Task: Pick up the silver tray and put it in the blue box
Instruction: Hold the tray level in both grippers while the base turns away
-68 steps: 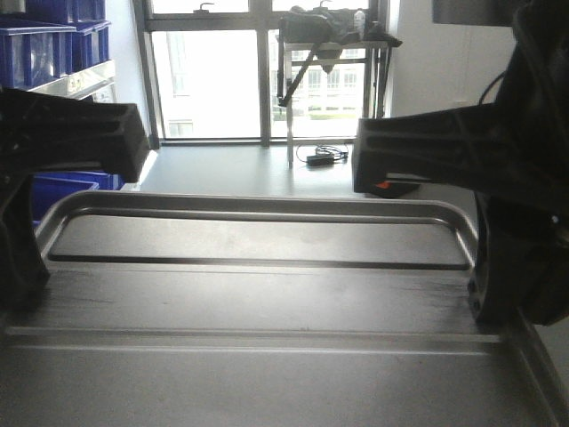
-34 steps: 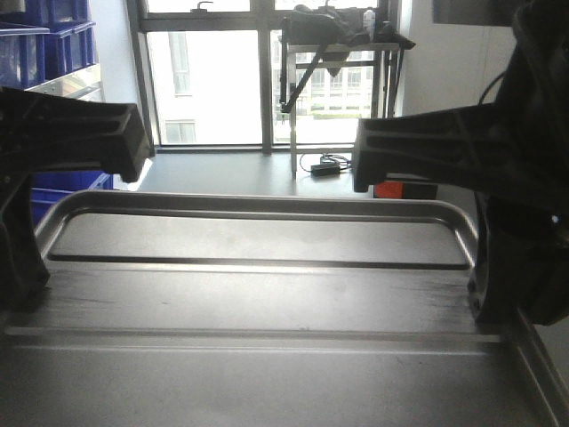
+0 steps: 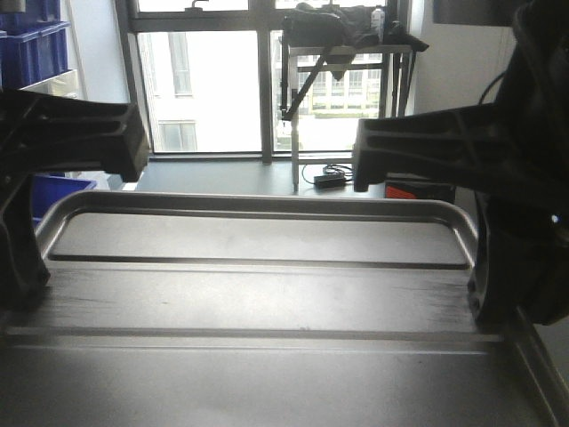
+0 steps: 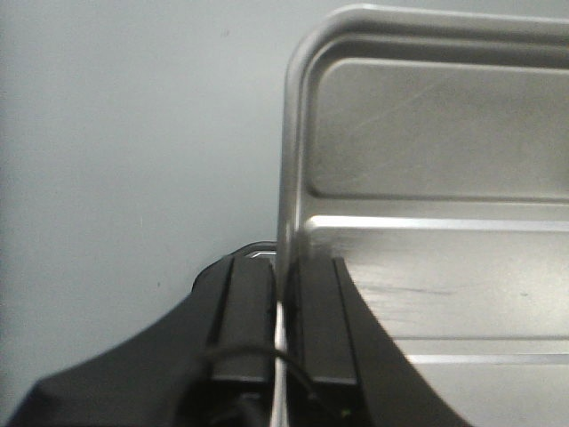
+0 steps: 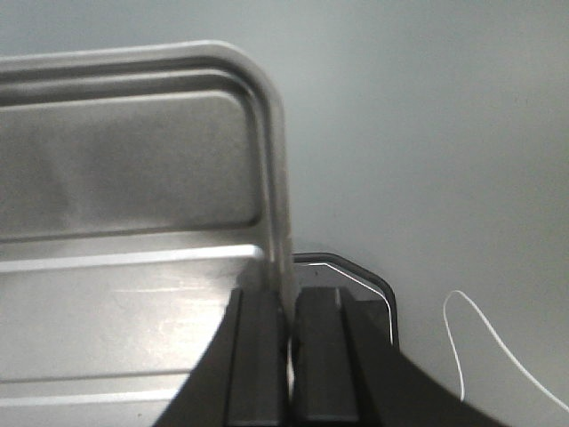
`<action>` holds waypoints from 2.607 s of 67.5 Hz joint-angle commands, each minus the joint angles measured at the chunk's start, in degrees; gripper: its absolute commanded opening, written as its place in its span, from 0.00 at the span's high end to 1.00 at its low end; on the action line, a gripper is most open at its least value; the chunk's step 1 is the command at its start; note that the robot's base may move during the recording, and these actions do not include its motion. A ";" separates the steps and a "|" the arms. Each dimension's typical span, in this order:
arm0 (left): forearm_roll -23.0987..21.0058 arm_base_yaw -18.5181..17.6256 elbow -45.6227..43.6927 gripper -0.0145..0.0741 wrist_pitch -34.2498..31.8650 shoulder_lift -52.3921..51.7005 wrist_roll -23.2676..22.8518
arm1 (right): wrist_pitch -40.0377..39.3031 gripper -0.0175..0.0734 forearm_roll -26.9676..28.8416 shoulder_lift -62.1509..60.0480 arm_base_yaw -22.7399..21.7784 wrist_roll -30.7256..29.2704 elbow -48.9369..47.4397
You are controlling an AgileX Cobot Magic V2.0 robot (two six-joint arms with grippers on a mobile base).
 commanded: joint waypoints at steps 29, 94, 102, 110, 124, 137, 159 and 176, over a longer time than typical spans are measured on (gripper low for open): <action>0.95 -0.48 -1.50 0.84 -0.68 -1.61 -0.10 | -1.15 0.73 -2.18 -1.67 0.12 0.03 -1.40; 0.95 -0.48 -1.50 0.84 -0.68 -1.61 -0.10 | -1.05 0.73 -2.18 -1.61 0.12 0.03 -1.40; 0.95 -0.48 -1.50 0.84 -0.68 -1.61 -0.10 | -1.05 0.73 -2.18 -1.61 0.12 0.03 -1.40; 0.95 -0.48 -1.50 0.84 -0.68 -1.61 -0.10 | -1.05 0.73 -2.18 -1.61 0.12 0.03 -1.40; 0.95 -0.48 -1.50 0.84 -0.68 -1.61 -0.10 | -1.05 0.73 -2.18 -1.61 0.12 0.03 -1.40; 0.95 -0.48 -1.50 0.84 -0.68 -1.61 -0.10 | -1.05 0.73 -2.18 -1.61 0.12 0.03 -1.40; 0.95 -0.48 -1.50 0.84 -0.68 -1.61 -0.10 | -1.05 0.73 -2.18 -1.61 0.12 0.03 -1.40; 0.95 -0.48 -1.50 0.84 -0.68 -1.61 -0.10 | -1.05 0.73 -2.18 -1.61 0.12 0.03 -1.40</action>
